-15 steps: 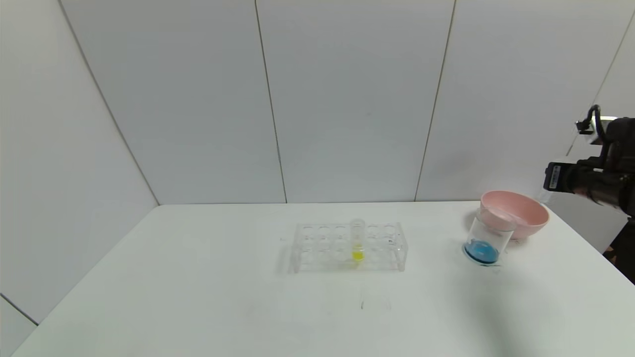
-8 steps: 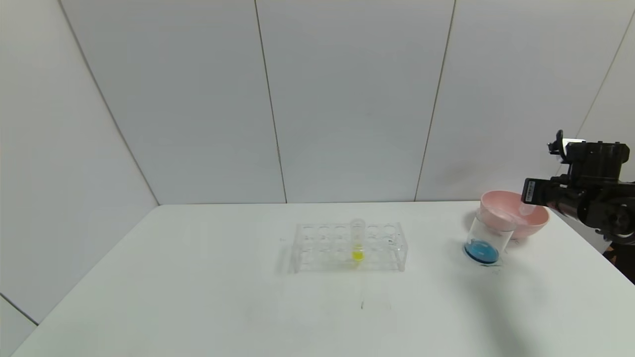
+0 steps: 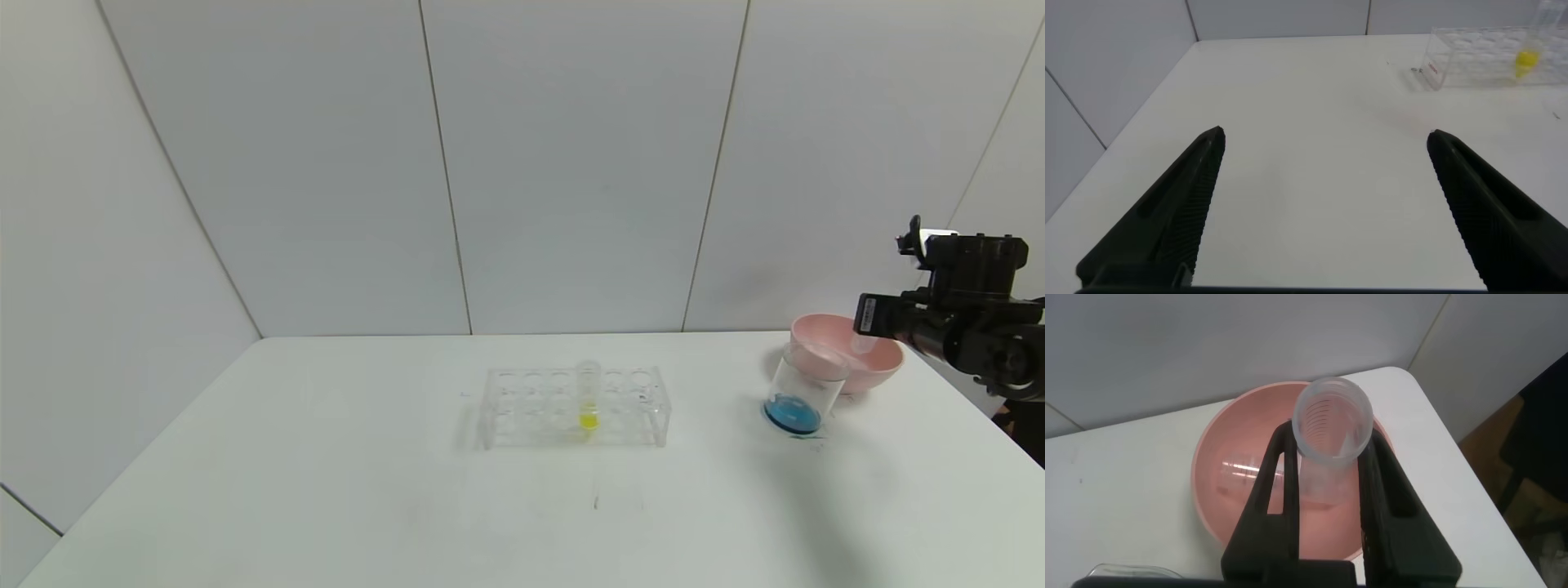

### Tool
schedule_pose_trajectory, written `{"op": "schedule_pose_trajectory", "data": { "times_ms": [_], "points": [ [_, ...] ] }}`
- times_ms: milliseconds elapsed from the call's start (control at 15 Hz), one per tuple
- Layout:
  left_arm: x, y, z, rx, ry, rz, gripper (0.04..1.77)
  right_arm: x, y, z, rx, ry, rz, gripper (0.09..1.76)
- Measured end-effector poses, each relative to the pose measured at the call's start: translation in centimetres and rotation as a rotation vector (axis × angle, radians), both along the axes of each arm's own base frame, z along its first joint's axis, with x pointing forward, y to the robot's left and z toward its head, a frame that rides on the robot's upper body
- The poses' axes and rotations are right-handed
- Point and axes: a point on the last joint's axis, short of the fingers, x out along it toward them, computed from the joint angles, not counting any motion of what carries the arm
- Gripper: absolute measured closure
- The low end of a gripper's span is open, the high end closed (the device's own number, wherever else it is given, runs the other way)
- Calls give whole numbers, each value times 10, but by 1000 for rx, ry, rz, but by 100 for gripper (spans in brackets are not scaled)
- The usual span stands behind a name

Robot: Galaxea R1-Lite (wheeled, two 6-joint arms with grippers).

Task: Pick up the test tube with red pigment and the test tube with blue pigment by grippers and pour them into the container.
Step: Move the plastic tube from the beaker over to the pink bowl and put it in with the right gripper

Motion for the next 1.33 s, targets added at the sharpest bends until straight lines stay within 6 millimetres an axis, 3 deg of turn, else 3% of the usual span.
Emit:
{"op": "schedule_pose_trajectory", "data": {
  "times_ms": [333,800,1000,1200,1333],
  "points": [
    [0,0,0,0,0,0,5,0,-1,1,8,-9,-4,80],
    [0,0,0,0,0,0,5,-7,6,12,9,-75,21,41],
    [0,0,0,0,0,0,5,-21,40,20,9,-73,100,33],
    [0,0,0,0,0,0,5,-45,79,32,0,-91,170,27],
    [0,0,0,0,0,0,5,-64,94,43,-5,-115,207,24]
  ]
}}
